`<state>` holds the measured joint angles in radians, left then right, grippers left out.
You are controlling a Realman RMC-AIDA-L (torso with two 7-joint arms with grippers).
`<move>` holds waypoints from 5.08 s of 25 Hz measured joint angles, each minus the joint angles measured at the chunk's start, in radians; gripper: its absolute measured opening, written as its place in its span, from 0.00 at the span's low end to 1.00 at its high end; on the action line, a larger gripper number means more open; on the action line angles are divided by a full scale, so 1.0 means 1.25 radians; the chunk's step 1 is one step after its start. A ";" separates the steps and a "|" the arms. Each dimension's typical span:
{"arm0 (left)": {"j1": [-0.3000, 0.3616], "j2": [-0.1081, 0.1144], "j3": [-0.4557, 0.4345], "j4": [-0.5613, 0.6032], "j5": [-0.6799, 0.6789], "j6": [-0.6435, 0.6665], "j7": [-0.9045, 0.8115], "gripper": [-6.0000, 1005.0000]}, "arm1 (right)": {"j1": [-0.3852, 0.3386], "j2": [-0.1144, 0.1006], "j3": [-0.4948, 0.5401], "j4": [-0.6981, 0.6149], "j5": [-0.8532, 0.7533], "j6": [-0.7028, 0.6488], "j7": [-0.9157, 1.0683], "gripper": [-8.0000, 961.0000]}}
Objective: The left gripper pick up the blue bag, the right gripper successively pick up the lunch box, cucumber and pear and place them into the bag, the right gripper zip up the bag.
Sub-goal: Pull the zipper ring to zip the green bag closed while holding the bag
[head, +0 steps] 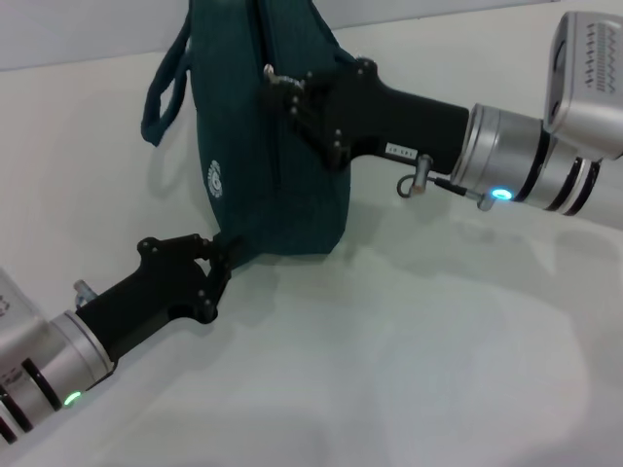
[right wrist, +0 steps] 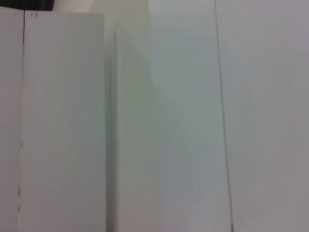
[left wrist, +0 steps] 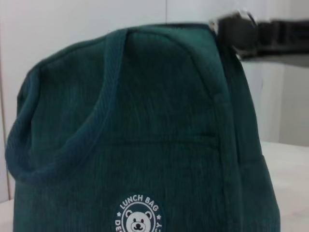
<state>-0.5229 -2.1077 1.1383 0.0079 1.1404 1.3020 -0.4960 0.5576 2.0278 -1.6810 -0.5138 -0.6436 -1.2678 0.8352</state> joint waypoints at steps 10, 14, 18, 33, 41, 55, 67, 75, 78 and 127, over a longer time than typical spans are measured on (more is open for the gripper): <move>0.011 0.003 0.000 0.002 0.030 0.032 -0.005 0.07 | -0.007 0.000 -0.003 0.003 0.034 -0.008 -0.032 0.07; 0.013 0.004 0.000 0.003 0.031 0.078 -0.006 0.07 | -0.009 0.000 -0.005 0.004 0.035 -0.013 -0.032 0.07; 0.017 0.004 0.000 0.006 0.029 0.102 -0.006 0.11 | -0.009 -0.001 -0.006 0.005 0.030 -0.025 -0.033 0.07; 0.018 0.001 -0.009 0.005 -0.100 0.253 -0.073 0.61 | -0.004 0.000 -0.016 0.005 0.022 -0.026 -0.056 0.07; -0.016 0.000 -0.009 -0.020 -0.129 0.242 -0.078 0.88 | -0.008 0.000 -0.031 0.005 0.027 -0.030 -0.067 0.08; -0.012 0.000 -0.010 -0.013 -0.139 0.230 -0.071 0.84 | -0.024 0.000 -0.031 0.006 0.028 -0.044 -0.067 0.08; -0.007 0.000 -0.007 -0.012 -0.154 0.235 -0.067 0.33 | -0.039 0.000 -0.039 0.018 0.029 -0.049 -0.059 0.08; 0.002 0.000 -0.010 -0.011 -0.161 0.237 -0.061 0.13 | -0.039 -0.002 -0.053 0.031 0.023 -0.065 -0.058 0.09; 0.004 0.000 -0.011 -0.011 -0.161 0.238 -0.061 0.10 | -0.041 -0.002 -0.053 0.037 0.024 -0.083 -0.056 0.11; 0.022 0.005 0.000 0.023 -0.119 0.249 -0.016 0.06 | -0.042 -0.011 -0.048 0.011 -0.043 0.014 0.202 0.44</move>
<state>-0.4951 -2.1015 1.1382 0.0368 0.9911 1.6134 -0.5157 0.5053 2.0140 -1.7410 -0.5006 -0.6975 -1.2505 1.0881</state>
